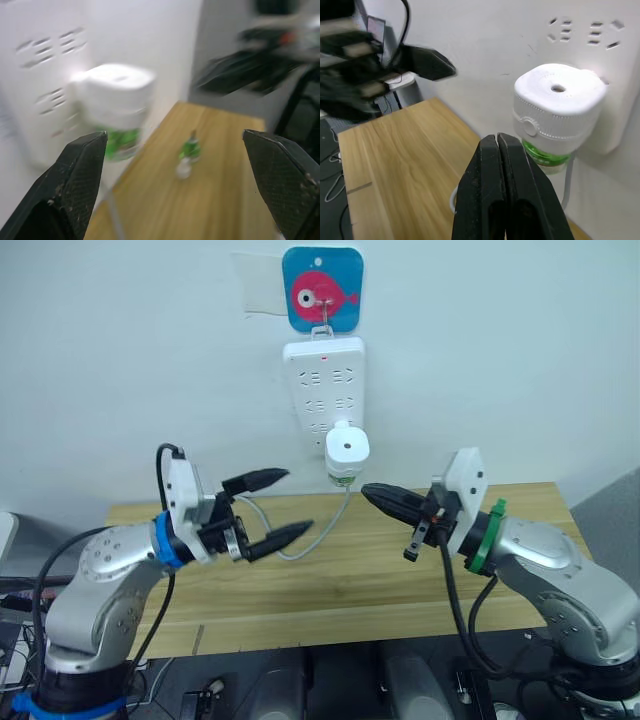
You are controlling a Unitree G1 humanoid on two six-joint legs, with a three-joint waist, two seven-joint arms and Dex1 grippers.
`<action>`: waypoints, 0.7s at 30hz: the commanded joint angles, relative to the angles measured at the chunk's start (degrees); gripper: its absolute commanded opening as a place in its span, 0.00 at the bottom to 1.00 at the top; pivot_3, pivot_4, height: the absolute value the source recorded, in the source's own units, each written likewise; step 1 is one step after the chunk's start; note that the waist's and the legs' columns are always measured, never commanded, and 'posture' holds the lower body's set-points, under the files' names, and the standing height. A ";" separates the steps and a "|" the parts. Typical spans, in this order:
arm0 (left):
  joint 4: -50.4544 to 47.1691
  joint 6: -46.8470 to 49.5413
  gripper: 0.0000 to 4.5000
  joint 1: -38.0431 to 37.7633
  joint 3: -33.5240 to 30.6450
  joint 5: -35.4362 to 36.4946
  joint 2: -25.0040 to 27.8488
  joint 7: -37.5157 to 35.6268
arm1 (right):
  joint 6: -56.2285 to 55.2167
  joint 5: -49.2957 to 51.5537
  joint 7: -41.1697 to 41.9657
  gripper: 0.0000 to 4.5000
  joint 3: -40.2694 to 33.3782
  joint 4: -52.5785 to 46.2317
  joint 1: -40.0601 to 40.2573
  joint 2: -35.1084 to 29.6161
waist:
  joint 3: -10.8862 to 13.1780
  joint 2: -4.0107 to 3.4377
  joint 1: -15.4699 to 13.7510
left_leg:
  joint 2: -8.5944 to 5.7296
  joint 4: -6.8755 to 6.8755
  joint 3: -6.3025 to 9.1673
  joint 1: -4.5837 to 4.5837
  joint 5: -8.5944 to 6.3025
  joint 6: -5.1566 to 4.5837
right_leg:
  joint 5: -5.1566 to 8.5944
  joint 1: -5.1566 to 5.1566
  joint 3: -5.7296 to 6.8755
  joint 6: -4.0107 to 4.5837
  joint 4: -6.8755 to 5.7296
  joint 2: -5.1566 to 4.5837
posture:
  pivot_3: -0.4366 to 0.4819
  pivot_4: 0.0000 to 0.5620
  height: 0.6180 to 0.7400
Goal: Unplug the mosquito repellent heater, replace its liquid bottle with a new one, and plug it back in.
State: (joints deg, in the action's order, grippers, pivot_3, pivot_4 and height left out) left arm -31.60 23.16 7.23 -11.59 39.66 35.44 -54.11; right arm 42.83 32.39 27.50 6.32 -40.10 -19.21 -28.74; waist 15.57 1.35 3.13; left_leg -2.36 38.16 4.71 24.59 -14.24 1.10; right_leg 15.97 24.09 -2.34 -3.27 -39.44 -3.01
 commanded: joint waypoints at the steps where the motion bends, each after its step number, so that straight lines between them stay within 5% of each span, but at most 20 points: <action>1: -2.79 -0.83 1.00 -0.83 -0.72 1.32 -0.25 1.74 | -3.41 -3.12 0.27 0.01 1.18 1.50 -0.55 0.45 | -0.01 0.00 -0.40 | -0.02 0.00 0.01 -0.03 0.00 0.00 | 0.00 -0.02 0.01 0.00 -0.02 0.00 | 0.46 0.44 1.00; 21: -1.65 -1.66 1.00 -2.15 0.50 0.63 -0.71 3.97 | -6.85 -8.88 -0.72 0.01 2.26 7.65 -3.51 6.57 | -0.01 0.01 -0.40 | -0.02 0.00 0.00 -0.06 0.00 -0.01 | 0.00 -0.03 0.00 0.01 -0.06 0.01 | 0.44 0.48 1.00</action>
State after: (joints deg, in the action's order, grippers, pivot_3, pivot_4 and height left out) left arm -32.39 23.00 4.91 -11.42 40.07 34.79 -49.96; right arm 36.83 23.70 27.03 9.21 -31.20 -22.00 -22.43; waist 15.57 1.36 2.73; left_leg -2.37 38.16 4.71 24.53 -14.24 1.09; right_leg 15.97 24.06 -2.35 -3.26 -39.50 -2.99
